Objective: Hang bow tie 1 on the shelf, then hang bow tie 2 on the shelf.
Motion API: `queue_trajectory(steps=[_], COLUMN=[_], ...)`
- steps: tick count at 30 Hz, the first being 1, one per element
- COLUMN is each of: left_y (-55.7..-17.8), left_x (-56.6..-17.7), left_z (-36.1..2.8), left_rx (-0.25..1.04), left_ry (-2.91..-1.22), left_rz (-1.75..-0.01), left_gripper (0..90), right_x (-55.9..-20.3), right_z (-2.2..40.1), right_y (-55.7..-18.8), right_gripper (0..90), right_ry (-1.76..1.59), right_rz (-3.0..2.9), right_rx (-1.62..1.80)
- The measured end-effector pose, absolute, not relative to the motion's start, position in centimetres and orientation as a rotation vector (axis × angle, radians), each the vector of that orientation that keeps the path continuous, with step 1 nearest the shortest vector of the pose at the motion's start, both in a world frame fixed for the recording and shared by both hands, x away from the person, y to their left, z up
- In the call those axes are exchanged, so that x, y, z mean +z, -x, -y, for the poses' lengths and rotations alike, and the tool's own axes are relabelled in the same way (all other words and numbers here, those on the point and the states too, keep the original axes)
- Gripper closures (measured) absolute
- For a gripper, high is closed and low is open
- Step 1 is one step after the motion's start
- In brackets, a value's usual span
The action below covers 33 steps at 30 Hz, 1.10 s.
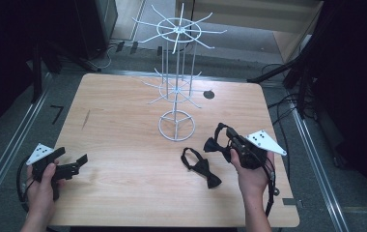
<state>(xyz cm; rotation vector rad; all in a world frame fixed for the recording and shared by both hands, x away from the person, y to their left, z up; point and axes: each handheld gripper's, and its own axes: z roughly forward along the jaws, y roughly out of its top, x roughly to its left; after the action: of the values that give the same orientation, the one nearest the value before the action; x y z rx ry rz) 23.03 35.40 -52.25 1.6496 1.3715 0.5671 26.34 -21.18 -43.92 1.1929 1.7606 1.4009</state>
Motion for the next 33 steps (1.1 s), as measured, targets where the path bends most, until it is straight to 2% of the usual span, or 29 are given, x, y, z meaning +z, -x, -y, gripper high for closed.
queue_trajectory(steps=[33], left_y=[-23.2], left_x=[-52.2], left_z=[-35.5], left_rx=[0.561], left_ry=[-1.645], left_rz=[-1.372], left_gripper=[1.7], right_x=[-42.4], right_z=[18.3], right_y=[-26.2], right_gripper=[90.0], right_ry=[-1.106], right_rz=[-1.810], right_rx=[1.478])
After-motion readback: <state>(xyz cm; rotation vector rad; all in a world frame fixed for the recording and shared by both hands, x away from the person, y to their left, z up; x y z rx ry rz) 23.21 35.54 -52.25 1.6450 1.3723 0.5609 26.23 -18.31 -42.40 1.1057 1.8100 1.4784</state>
